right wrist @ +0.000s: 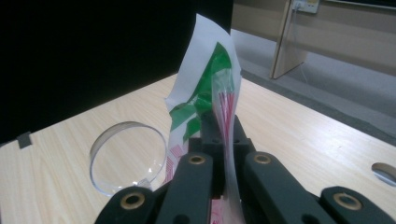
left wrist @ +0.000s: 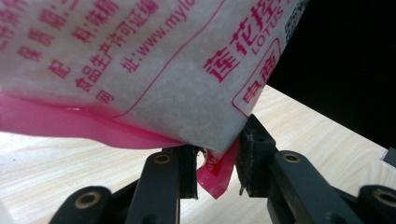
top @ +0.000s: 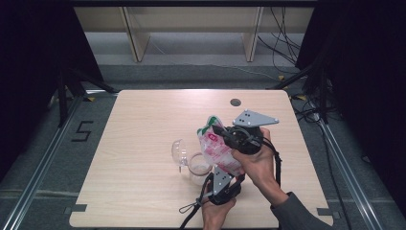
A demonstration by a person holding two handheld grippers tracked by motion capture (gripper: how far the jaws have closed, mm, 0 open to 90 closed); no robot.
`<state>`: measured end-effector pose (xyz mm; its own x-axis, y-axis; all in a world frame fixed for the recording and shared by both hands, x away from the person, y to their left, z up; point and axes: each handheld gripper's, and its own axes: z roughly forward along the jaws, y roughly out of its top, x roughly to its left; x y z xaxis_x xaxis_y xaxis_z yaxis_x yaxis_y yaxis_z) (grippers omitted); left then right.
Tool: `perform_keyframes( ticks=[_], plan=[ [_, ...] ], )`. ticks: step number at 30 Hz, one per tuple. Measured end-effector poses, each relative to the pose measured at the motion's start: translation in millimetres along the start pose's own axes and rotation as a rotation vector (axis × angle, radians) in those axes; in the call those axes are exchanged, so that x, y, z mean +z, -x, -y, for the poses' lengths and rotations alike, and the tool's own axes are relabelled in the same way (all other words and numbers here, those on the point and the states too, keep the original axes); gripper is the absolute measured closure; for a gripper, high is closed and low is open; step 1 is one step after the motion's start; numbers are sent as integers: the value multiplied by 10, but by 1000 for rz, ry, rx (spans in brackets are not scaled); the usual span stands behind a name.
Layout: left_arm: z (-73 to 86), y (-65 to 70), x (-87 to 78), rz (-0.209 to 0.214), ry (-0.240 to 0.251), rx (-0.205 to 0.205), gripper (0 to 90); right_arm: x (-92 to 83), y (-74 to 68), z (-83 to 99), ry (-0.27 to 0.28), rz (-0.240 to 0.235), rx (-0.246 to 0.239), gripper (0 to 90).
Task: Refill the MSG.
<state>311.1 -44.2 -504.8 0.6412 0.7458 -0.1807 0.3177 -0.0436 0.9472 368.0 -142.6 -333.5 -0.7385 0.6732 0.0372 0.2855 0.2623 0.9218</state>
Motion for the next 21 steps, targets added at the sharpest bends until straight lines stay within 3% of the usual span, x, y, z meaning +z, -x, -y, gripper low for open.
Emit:
perform_keyframes(
  ticks=[2, 6, 7, 9, 10, 12, 14, 15, 16, 18, 19, 21],
  plan=[
    [-6, -12, 1, -1, -16, 6, 711, 32, 9, -6, 3, -2, -21, 900],
    [-8, -13, 27, 6, -5, -6, 715, 91, -36, -9, -19, 4, -17, 900],
    [-16, -28, 17, 9, -14, -3, 715, 109, -29, -13, -7, 9, -39, 900],
    [-17, -17, 32, 12, 11, -37, 717, 148, -44, -14, -8, -11, -21, 900],
    [-17, -16, 33, 13, 13, -38, 717, 146, -60, -21, -23, 6, -23, 900],
    [-21, -18, 34, 18, 18, -38, 719, 176, -63, -28, -19, -7, -48, 900],
    [-29, -28, 28, 21, 0, -15, 720, 185, -65, -34, -18, 7, -70, 900],
    [-29, -17, 37, 24, 17, -30, 721, 199, -84, -33, -24, -9, -59, 900],
    [-30, -14, 40, 27, 19, -29, 722, 204, -103, -34, -17, 16, -62, 900],
    [-32, -6, 42, 21, 17, -27, 723, 203, -97, -40, -39, 17, -63, 900],
    [-33, -20, 36, 21, -7, 7, 723, 223, -87, -39, -31, 7, -78, 900],
    [-34, -15, 37, 24, -1, 10, 725, 229, -99, -38, -51, 0, -64, 900]
  ],
)
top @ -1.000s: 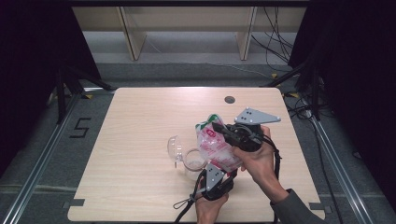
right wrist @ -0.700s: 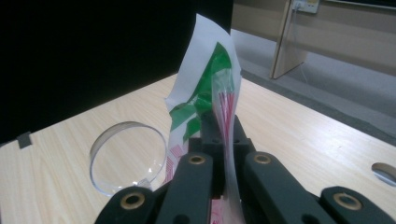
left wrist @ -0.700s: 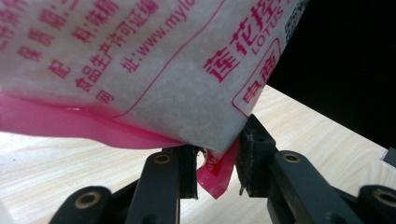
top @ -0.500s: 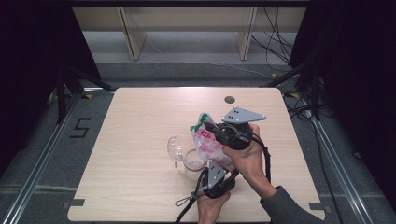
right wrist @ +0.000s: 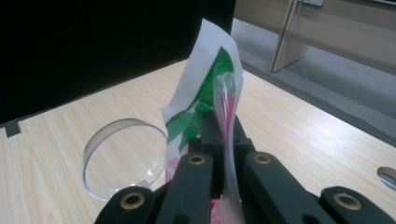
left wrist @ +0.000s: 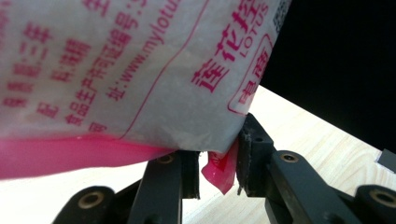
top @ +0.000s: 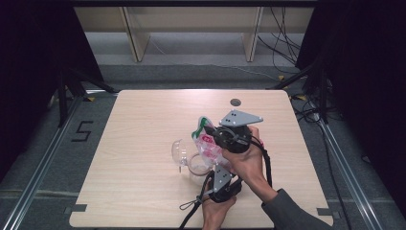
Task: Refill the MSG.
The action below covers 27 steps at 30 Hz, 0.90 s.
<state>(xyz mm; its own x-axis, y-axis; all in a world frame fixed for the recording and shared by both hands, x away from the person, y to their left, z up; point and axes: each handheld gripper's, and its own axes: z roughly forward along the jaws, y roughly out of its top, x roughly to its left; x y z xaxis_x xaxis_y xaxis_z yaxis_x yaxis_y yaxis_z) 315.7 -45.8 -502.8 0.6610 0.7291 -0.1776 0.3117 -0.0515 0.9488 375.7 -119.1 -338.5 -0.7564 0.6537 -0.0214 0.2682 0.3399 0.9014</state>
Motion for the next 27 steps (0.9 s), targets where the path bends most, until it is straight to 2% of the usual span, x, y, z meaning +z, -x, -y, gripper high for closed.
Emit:
perform_keyframes(
  ticks=[1, 3, 4, 5, 6, 7, 12, 14, 18, 19, 20, 22, 25, 27],
  plan=[
    [-2, 15, 9, 3, 20, -16, 726, 3, -4, -2, 1, 0, 0, 900],
    [-4, 15, 11, 5, 15, -14, 727, 14, 3, -4, 7, 6, -8, 900],
    [-4, 17, 12, 7, 14, -14, 728, 21, -11, -1, 2, 13, 8, 900],
    [0, 25, 16, 5, 21, -13, 728, 33, -14, 1, 7, 19, -2, 900],
    [-2, 23, 17, 9, 14, -1, 729, 29, -20, -5, -14, 10, -5, 900],
    [-2, 24, 13, 8, 16, -2, 730, 39, -12, -10, -11, 7, -26, 900],
    [-9, 24, 8, 7, 15, 7, 732, 59, -21, -9, -3, 14, -15, 900],
    [-11, 26, 6, 5, 16, 5, 732, 51, -22, -16, -16, 7, -12, 900],
    [-14, 34, 9, 12, 24, -1, 733, 83, -27, -24, -17, -2, -30, 900],
    [-13, 35, 10, 11, 24, -2, 734, 83, -23, -24, -12, 21, -36, 900],
    [-13, 32, 11, 11, 22, -1, 734, 80, -21, -25, -26, 7, -27, 900],
    [-13, 32, 15, 12, 22, 3, 734, 88, -23, -20, -23, 16, -22, 900],
    [-12, 30, 22, 19, 27, 1, 734, 102, -10, -27, -27, 3, -35, 900],
    [-13, 26, 28, 23, 24, 1, 735, 118, -19, -21, -29, 17, -25, 900]
  ],
)
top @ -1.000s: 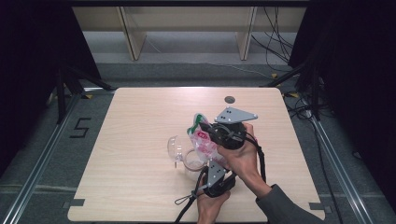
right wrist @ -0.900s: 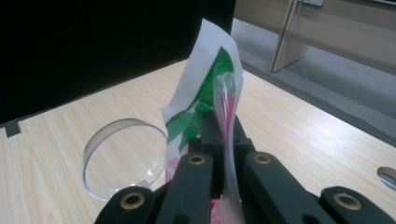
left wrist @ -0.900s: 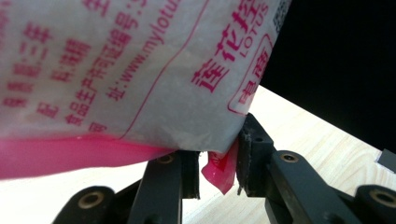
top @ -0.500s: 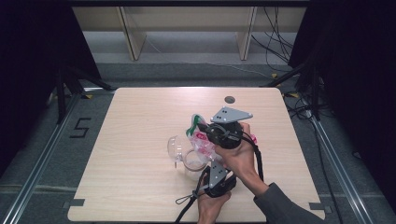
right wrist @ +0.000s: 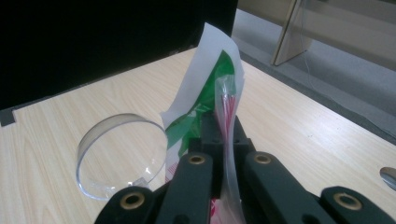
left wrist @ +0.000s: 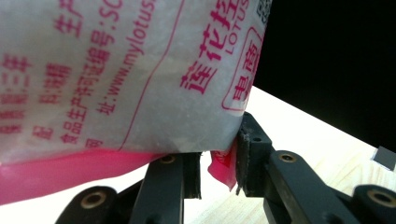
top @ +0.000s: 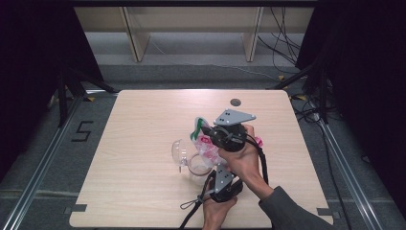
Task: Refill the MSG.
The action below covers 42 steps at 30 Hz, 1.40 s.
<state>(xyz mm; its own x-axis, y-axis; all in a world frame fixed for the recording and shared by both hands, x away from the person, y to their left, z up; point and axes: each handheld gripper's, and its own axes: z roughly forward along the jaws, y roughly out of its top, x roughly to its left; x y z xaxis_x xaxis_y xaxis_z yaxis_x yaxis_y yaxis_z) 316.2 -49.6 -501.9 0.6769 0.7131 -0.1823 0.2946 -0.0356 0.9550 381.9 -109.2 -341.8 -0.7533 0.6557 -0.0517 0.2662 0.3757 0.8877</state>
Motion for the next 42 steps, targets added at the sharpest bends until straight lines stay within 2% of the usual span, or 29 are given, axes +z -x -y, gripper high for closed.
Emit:
perform_keyframes(
  ticks=[3, 4, 5, 9, 11, 14, 17, 20, 21, 23, 25, 26, 28, 29, 30, 31, 35, 36, 38, 42],
  plan=[
    [4, -2, 6, 6, 3, 1, 735, 15, 12, -3, -7, -14, -12, 900],
    [3, -2, 9, 6, 2, -1, 735, 22, 16, -1, -5, -3, -18, 900],
    [0, -1, 8, 7, 0, -2, 735, 34, 11, 2, -7, -5, -7, 900],
    [-8, -9, 9, 15, 0, 0, 736, 53, 14, -12, -22, -2, -18, 900],
    [-11, -11, 12, 16, 3, -4, 736, 67, 10, -14, -21, -2, -9, 900],
    [-10, -13, 10, 18, 9, 7, 736, 84, -5, -32, -36, -6, -31, 900],
    [-15, -10, 3, 15, 5, -6, 736, 113, -16, -30, -42, 3, -14, 900],
    [-7, -13, 5, 25, 21, -3, 737, 127, -12, -43, -63, -8, -23, 900],
    [-6, -12, 5, 28, 21, -7, 737, 138, -7, -43, -60, -7, -40, 900],
    [-7, -11, 8, 31, 22, -12, 737, 158, -26, -36, -56, 3, -31, 900],
    [-6, -12, 9, 32, 24, -11, 738, 165, -13, -44, -64, 0, -54, 900],
    [-6, -12, 11, 33, 23, -16, 737, 167, -26, -41, -73, -1, -32, 900],
    [-6, -12, 14, 36, 24, -21, 737, 186, -12, -39, -69, 7, -35, 900],
    [-7, -13, 15, 37, 27, -21, 738, 188, -2, -43, -79, -4, -54, 900],
    [-8, -14, 15, 37, 29, -19, 737, 196, -8, -45, -81, -6, -47, 900],
    [-9, -20, 14, 36, 27, -17, 738, 201, -4, -46, -67, 9, -55, 900],
    [-17, -24, 17, 43, 33, -20, 738, 205, -8, -55, -83, 0, -51, 900],
    [-19, -24, 20, 44, 37, -24, 738, 203, -21, -60, -85, 3, -31, 900],
    [-29, -31, 18, 43, 34, -24, 738, 213, -10, -72, -83, 0, -56, 900],
    [-41, -38, 16, 46, 40, -26, 739, 212, -22, -91, -86, 7, -71, 900]
  ],
)
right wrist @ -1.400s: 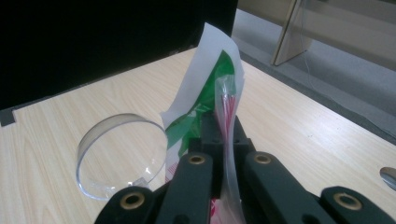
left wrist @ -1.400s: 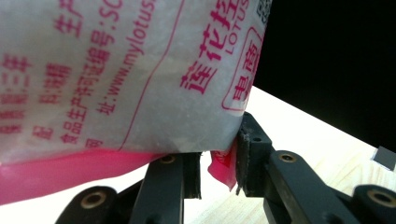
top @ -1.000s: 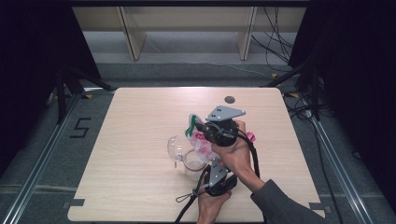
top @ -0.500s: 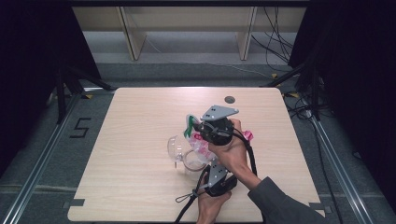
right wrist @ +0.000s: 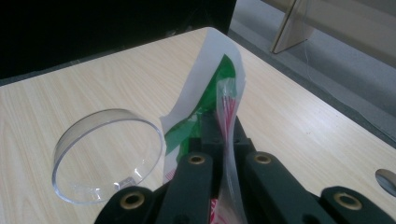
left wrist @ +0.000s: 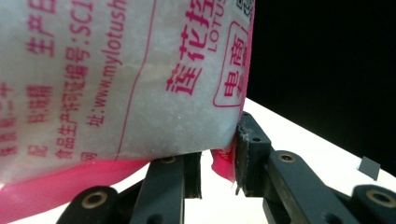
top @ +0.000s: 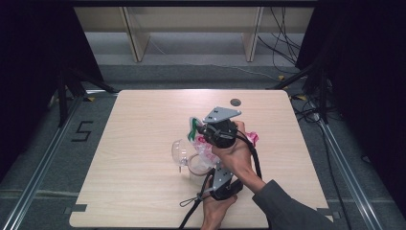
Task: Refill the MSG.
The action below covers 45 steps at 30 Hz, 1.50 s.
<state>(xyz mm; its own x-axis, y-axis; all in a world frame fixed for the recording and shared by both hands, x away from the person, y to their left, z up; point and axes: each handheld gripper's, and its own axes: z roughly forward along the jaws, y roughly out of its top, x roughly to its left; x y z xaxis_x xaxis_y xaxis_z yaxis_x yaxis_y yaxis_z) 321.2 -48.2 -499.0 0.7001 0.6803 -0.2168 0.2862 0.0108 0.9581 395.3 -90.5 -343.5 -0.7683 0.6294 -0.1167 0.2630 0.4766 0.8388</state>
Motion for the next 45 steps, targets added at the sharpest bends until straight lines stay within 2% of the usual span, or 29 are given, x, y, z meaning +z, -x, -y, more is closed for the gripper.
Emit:
perform_keyframes(
  ticks=[3, 5, 7, 10, 12, 15, 16, 17, 18, 21, 22, 23, 26, 27, 29, 31, 40, 41, 45],
  plan=[
    [-3, -6, 1, 6, 2, -3, 739, 10, -14, -4, -3, 5, 24, 900],
    [-2, -7, 2, 7, 6, -1, 739, 23, -7, -9, 2, 9, 1, 900],
    [-5, -10, 1, 3, 2, -4, 739, 16, -10, -13, -10, 5, 10, 900],
    [-6, -10, 4, 4, 14, -6, 739, 31, -19, -21, -4, 8, -19, 900],
    [-10, -10, -2, -6, 7, -7, 739, 31, -25, -28, -5, 8, -29, 900],
    [-13, -20, 1, 4, 8, -8, 739, 44, -45, -30, -8, 14, -26, 900],
    [-15, -25, 2, 3, 8, -7, 739, 48, -41, -36, -11, 8, -39, 900],
    [-14, 2, 25, 14, 45, -51, 740, 51, -44, -37, -9, 12, -38, 900],
    [-15, 15, 38, 16, 66, -76, 740, 52, -45, -38, -7, 11, -36, 900],
    [-24, 14, 32, 20, 73, -81, 742, 48, -86, -46, -6, 12, -29, 900],
    [-27, 10, 28, 22, 76, -82, 742, 48, -86, -57, -13, 4, -52, 900],
    [-30, 9, 26, 27, 78, -86, 742, 51, -107, -59, -8, 13, -35, 900],
    [-33, 10, 27, 28, 82, -92, 742, 77, -115, -72, -20, 4, -55, 900],
    [-34, 8, 28, 26, 84, -91, 742, 81, -123, -74, -23, 7, -47, 900],
    [-36, -1, 29, 25, 76, -90, 742, 89, -112, -82, -32, -1, -59, 900],
    [-37, 3, 40, 23, 79, -97, 742, 106, -115, -74, -29, 13, -43, 900],
    [-39, -9, 51, 35, 83, -102, 742, 130, -99, -78, -45, 7, -44, 900],
    [-40, -10, 52, 38, 84, -104, 742, 137, -85, -79, -39, 7, -62, 900],
    [-43, -1, 50, 30, 88, -107, 742, 135, -106, -80, -33, 16, -54, 900]
  ],
)
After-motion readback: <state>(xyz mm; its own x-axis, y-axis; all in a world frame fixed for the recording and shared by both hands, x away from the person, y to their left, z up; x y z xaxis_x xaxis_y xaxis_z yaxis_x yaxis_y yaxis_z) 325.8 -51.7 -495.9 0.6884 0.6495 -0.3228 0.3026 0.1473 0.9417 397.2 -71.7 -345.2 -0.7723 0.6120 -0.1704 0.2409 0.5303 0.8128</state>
